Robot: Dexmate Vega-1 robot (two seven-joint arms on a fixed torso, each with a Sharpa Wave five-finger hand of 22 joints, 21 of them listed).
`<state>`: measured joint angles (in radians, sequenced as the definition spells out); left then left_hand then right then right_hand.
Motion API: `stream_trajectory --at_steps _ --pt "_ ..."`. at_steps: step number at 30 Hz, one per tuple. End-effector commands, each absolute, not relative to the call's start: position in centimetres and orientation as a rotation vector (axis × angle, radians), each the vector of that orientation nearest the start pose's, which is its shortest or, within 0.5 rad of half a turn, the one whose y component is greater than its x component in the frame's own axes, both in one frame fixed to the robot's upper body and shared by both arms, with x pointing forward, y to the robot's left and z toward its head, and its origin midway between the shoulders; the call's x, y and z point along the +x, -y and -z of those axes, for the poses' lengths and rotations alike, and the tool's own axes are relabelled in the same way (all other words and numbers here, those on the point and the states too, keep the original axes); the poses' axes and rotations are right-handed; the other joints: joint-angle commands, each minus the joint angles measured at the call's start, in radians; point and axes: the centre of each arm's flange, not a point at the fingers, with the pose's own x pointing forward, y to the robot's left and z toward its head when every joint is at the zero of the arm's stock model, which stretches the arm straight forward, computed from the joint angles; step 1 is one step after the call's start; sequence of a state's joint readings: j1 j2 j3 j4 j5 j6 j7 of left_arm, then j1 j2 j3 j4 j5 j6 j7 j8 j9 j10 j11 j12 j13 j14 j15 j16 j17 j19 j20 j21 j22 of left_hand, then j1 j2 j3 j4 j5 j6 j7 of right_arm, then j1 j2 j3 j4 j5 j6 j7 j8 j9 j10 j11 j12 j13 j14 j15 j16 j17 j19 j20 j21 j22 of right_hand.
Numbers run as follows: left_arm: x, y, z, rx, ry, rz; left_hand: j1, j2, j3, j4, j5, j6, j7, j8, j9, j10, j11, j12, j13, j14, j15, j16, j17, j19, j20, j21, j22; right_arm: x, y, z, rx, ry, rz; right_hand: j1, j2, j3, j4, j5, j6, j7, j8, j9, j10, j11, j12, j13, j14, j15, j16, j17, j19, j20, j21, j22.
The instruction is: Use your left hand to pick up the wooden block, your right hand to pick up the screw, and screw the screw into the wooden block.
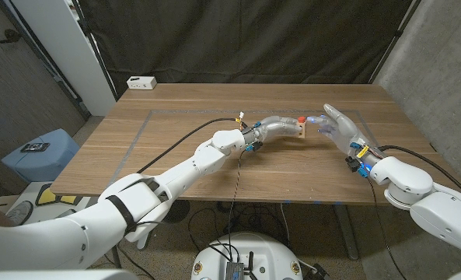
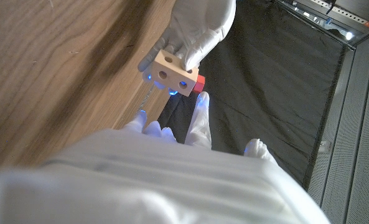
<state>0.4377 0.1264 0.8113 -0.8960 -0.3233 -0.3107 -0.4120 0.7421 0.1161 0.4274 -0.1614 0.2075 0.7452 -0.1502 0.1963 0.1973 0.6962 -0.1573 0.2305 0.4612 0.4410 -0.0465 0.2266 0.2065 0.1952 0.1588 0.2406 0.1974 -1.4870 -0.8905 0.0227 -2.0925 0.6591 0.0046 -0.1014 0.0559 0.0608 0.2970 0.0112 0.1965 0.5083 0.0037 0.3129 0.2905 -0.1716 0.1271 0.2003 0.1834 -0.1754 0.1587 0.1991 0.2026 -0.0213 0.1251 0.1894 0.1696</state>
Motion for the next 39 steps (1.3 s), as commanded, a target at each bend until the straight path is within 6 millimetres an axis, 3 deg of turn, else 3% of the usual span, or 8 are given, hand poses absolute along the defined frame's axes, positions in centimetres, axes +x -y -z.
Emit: stream_trajectory --at_steps 1,19,39 --pt "65.8 2.2 1.5 0.465 0.540 0.918 -0.001 0.012 0.011 0.006 0.004 0.039 0.027 0.007 0.002 0.004 0.000 0.005 0.005 0.011 0.000 0.009 0.004 0.007 0.001 0.004 0.002 48.3 31.9 4.2 -0.220 0.497 -0.244 0.009 0.004 0.002 -0.003 0.006 -0.017 0.001 -0.006 0.006 -0.016 0.005 -0.002 0.006 -0.104 0.005 0.006 0.002 0.004 0.003 0.005 0.002" --pt "65.5 2.3 1.4 0.469 0.545 0.915 0.001 0.013 0.011 0.006 0.004 0.039 0.027 0.007 0.002 0.002 0.002 0.004 0.005 0.012 0.001 0.010 0.004 0.007 0.002 0.004 0.002 49.3 31.5 3.8 -0.230 0.503 -0.287 0.000 0.002 -0.001 0.000 0.005 -0.135 -0.014 -0.056 0.007 -0.049 0.002 -0.010 0.006 -0.114 0.007 0.001 0.002 -0.003 0.011 0.002 0.002" --pt "65.3 2.3 1.5 0.471 0.548 0.913 0.001 0.012 0.011 0.006 0.004 0.039 0.027 0.007 0.002 0.004 0.002 0.005 0.005 0.012 0.001 0.009 0.004 0.007 0.001 0.004 0.002 50.1 30.9 3.8 -0.224 0.503 -0.318 -0.003 0.001 -0.003 0.000 0.005 -0.156 -0.019 -0.072 -0.002 -0.058 -0.001 -0.010 0.006 -0.121 0.007 -0.001 0.002 -0.008 0.015 0.000 0.002"
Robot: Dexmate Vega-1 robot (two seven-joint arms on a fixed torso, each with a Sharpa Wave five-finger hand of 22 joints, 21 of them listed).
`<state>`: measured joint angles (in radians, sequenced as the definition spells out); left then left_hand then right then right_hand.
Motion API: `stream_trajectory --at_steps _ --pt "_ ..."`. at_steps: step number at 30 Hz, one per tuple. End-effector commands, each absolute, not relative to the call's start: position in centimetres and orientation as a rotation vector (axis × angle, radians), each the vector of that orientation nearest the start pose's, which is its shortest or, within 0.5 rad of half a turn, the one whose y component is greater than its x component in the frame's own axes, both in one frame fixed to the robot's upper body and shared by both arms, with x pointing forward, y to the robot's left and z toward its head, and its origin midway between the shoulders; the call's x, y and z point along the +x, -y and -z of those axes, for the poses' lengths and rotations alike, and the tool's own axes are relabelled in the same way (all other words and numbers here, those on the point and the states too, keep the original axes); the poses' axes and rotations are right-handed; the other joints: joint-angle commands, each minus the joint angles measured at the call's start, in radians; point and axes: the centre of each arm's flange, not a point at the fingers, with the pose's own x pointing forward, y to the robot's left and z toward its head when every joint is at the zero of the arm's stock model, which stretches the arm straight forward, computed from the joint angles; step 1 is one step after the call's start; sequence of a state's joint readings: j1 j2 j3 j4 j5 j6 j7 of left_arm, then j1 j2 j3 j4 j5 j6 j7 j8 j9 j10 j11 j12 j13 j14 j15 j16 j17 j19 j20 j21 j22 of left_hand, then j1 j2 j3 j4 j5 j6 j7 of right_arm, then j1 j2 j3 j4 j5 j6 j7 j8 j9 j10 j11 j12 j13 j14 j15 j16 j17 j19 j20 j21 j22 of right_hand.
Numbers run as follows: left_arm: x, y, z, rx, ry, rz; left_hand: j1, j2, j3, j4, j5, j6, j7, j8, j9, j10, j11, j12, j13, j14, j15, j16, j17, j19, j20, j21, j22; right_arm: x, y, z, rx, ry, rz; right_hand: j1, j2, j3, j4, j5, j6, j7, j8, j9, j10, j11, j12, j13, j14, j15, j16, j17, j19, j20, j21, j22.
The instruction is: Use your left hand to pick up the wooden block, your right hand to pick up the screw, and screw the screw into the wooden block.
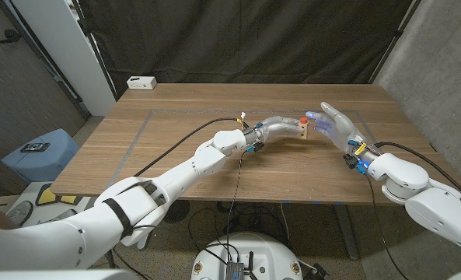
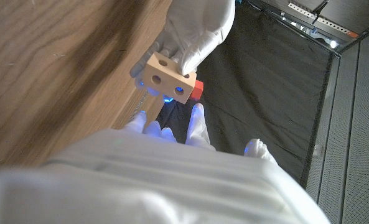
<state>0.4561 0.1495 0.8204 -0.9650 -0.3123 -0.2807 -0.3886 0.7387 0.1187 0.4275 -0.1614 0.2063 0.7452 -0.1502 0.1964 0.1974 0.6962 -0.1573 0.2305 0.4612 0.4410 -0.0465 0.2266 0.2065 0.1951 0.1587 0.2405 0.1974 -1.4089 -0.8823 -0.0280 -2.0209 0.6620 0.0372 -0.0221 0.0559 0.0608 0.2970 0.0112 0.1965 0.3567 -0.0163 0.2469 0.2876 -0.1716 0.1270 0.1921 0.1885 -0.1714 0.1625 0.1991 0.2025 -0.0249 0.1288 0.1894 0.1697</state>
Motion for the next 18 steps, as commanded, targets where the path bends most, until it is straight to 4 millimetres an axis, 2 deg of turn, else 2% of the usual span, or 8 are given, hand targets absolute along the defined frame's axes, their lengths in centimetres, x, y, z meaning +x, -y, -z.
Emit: stream_trajectory --at_steps 1,18 --pt "65.29 2.27 1.53 0.470 0.548 0.912 0.004 0.010 0.011 0.007 0.005 0.039 0.028 0.007 0.002 0.003 0.002 0.005 0.005 0.011 0.003 0.009 0.004 0.007 0.002 0.004 0.002 50.10 30.87 3.84 -0.224 0.504 -0.321 -0.003 0.001 -0.003 0.000 0.005 -0.004 0.001 -0.007 0.001 -0.058 0.000 -0.002 0.001 -0.125 0.004 -0.001 0.002 -0.004 0.011 0.000 0.002" --pt "65.33 2.13 1.56 0.468 0.549 0.910 0.005 0.009 0.011 0.006 0.005 0.041 0.028 0.008 0.002 0.004 0.000 0.005 0.005 0.011 0.000 0.009 0.004 0.007 0.001 0.003 0.002 50.17 30.61 3.84 -0.224 0.501 -0.325 -0.005 0.001 -0.004 0.001 0.005 0.017 0.004 -0.003 -0.004 -0.059 0.001 0.000 0.001 -0.126 0.004 0.000 0.001 -0.007 0.013 0.000 0.002"
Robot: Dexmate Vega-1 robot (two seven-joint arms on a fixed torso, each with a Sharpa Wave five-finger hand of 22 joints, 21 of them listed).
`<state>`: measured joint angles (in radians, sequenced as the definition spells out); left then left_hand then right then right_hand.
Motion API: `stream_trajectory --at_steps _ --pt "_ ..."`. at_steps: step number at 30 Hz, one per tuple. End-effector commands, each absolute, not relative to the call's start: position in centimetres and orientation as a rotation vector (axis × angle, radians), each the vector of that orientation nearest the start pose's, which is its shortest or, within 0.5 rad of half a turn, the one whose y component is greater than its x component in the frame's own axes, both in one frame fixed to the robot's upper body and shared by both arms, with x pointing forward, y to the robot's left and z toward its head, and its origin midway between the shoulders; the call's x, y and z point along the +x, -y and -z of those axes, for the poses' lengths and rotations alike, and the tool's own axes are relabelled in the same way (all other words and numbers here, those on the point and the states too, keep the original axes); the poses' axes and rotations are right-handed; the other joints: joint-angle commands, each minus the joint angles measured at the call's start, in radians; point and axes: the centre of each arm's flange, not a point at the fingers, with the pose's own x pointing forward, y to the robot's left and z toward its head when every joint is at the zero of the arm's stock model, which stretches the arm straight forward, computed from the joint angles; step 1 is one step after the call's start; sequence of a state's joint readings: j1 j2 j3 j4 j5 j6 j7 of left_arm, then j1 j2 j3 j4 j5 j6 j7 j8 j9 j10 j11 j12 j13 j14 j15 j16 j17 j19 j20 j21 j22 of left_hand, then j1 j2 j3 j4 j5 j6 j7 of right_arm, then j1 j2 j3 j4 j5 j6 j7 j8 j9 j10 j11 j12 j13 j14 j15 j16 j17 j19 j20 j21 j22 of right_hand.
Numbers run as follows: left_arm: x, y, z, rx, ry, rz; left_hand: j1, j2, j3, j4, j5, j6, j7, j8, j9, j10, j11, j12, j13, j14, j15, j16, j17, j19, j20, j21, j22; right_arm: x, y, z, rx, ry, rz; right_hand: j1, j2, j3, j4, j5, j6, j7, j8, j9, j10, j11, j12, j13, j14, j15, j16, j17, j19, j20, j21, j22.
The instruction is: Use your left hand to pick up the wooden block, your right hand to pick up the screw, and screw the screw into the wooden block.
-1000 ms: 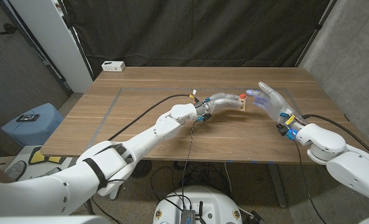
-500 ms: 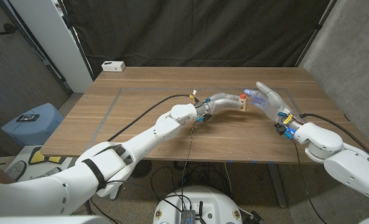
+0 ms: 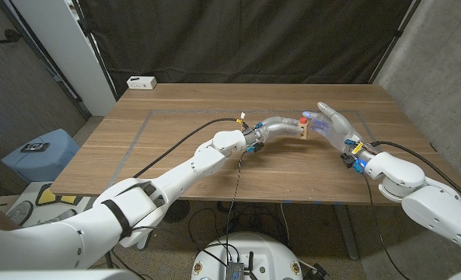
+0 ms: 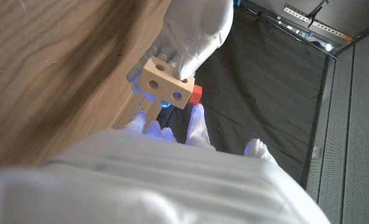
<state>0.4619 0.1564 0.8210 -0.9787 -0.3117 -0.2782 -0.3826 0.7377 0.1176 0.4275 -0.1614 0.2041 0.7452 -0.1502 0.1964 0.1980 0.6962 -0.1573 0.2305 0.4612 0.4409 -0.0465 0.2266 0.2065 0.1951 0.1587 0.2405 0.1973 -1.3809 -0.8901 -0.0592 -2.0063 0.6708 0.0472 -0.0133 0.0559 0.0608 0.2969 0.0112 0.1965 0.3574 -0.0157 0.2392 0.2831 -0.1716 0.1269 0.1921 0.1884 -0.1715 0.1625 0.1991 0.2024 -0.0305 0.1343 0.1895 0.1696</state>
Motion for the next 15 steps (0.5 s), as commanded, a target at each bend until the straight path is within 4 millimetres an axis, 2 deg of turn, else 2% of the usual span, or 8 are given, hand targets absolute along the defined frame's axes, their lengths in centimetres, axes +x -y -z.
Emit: stream_trajectory --at_steps 1,15 --pt "65.33 2.13 1.57 0.468 0.549 0.910 0.005 0.011 0.011 0.006 0.007 0.042 0.028 0.008 0.001 0.003 -0.001 0.004 0.005 0.011 0.000 0.009 0.004 0.007 0.000 0.003 0.002 50.16 30.61 3.86 -0.224 0.501 -0.324 -0.005 0.001 -0.004 0.001 0.005 0.017 0.003 0.005 0.000 -0.059 0.001 0.000 0.001 -0.125 0.004 0.000 0.002 -0.002 0.007 0.000 0.003" --pt "65.41 2.10 1.60 0.465 0.547 0.909 0.005 0.011 0.011 0.007 0.007 0.040 0.029 0.007 0.001 0.002 0.001 0.004 0.005 0.011 0.001 0.009 0.004 0.007 0.002 0.003 0.002 50.18 30.57 3.89 -0.223 0.497 -0.326 -0.007 0.002 -0.005 0.002 0.005 0.056 0.012 0.016 -0.003 -0.059 0.001 0.002 0.001 -0.125 0.003 0.000 0.001 -0.002 0.007 0.001 0.003"
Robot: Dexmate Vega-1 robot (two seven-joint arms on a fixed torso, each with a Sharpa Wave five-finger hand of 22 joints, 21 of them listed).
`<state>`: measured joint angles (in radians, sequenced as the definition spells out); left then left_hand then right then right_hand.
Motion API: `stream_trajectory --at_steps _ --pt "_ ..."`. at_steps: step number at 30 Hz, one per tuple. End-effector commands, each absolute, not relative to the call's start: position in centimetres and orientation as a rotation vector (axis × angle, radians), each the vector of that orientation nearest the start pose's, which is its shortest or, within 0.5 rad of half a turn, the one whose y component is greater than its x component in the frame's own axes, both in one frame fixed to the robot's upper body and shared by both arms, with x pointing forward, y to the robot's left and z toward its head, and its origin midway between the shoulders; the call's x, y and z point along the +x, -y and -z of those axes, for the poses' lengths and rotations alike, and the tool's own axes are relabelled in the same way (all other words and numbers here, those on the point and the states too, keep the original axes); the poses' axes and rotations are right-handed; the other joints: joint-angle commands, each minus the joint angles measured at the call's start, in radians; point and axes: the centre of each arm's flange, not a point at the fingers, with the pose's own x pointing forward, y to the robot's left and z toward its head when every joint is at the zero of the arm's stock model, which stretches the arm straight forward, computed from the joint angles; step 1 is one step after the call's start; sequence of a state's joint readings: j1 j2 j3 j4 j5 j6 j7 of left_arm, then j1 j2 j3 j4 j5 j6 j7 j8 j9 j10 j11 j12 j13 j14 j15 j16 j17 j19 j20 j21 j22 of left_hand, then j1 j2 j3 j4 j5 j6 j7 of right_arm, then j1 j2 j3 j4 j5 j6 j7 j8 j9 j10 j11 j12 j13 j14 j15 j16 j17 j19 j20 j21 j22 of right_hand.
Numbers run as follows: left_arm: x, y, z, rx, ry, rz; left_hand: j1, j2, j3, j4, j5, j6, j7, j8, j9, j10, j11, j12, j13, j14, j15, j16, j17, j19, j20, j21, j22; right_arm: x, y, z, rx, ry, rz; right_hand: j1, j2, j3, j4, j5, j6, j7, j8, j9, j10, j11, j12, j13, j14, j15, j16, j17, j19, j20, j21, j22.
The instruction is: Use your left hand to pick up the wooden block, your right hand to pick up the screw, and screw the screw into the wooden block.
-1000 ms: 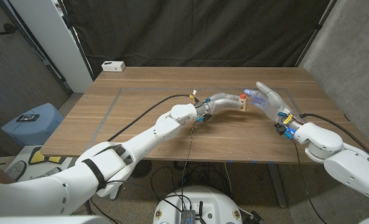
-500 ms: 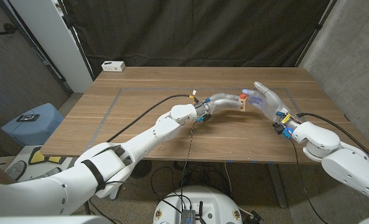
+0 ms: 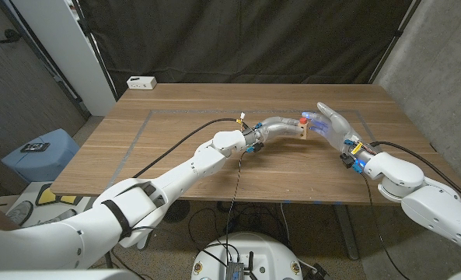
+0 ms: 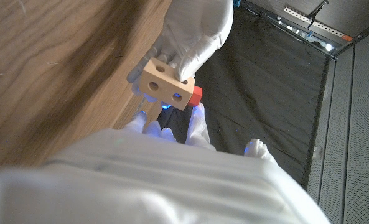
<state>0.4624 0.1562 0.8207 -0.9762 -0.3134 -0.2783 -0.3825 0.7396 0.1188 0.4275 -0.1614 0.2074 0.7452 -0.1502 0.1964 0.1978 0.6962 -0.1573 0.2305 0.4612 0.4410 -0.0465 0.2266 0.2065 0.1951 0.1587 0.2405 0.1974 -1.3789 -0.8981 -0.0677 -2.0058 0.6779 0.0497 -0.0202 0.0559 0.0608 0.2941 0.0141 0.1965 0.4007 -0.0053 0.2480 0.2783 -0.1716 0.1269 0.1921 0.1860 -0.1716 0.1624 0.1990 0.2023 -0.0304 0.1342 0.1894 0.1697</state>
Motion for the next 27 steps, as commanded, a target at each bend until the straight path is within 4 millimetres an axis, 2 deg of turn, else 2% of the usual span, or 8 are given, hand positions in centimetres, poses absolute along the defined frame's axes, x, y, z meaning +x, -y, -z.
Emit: stream_trajectory --at_steps 1,12,27 --pt "65.43 2.10 1.59 0.465 0.548 0.909 0.004 0.011 0.011 0.007 0.004 0.041 0.028 0.007 0.002 0.003 0.000 0.004 0.005 0.011 0.000 0.009 0.005 0.007 0.001 0.003 0.002 50.17 30.58 3.88 -0.223 0.496 -0.325 -0.007 0.002 -0.002 -0.001 0.005 0.013 0.001 0.008 0.002 -0.059 0.002 0.002 0.004 -0.125 0.003 0.000 0.001 -0.002 0.007 0.001 0.003" --pt "65.56 2.25 1.42 0.466 0.549 0.915 0.003 0.010 0.011 0.007 0.004 0.039 0.027 0.007 0.002 0.002 0.002 0.004 0.005 0.012 0.002 0.009 0.005 0.007 0.001 0.003 0.002 50.04 30.74 3.90 -0.218 0.497 -0.317 -0.007 0.002 -0.002 -0.001 0.005 0.024 0.000 0.012 0.003 -0.059 0.001 0.003 0.004 -0.125 0.003 0.000 0.001 -0.002 0.007 0.001 0.003" --pt "65.63 2.14 1.40 0.469 0.548 0.911 0.004 0.010 0.011 0.006 0.004 0.040 0.026 0.007 0.002 0.002 0.000 0.004 0.005 0.011 0.002 0.009 0.005 0.007 0.001 0.003 0.002 50.67 30.69 3.45 -0.221 0.511 -0.320 -0.007 0.003 -0.002 -0.001 0.005 -0.015 -0.009 -0.007 0.001 -0.061 0.000 0.003 0.003 -0.126 0.003 0.000 0.000 -0.002 0.008 0.002 0.003"
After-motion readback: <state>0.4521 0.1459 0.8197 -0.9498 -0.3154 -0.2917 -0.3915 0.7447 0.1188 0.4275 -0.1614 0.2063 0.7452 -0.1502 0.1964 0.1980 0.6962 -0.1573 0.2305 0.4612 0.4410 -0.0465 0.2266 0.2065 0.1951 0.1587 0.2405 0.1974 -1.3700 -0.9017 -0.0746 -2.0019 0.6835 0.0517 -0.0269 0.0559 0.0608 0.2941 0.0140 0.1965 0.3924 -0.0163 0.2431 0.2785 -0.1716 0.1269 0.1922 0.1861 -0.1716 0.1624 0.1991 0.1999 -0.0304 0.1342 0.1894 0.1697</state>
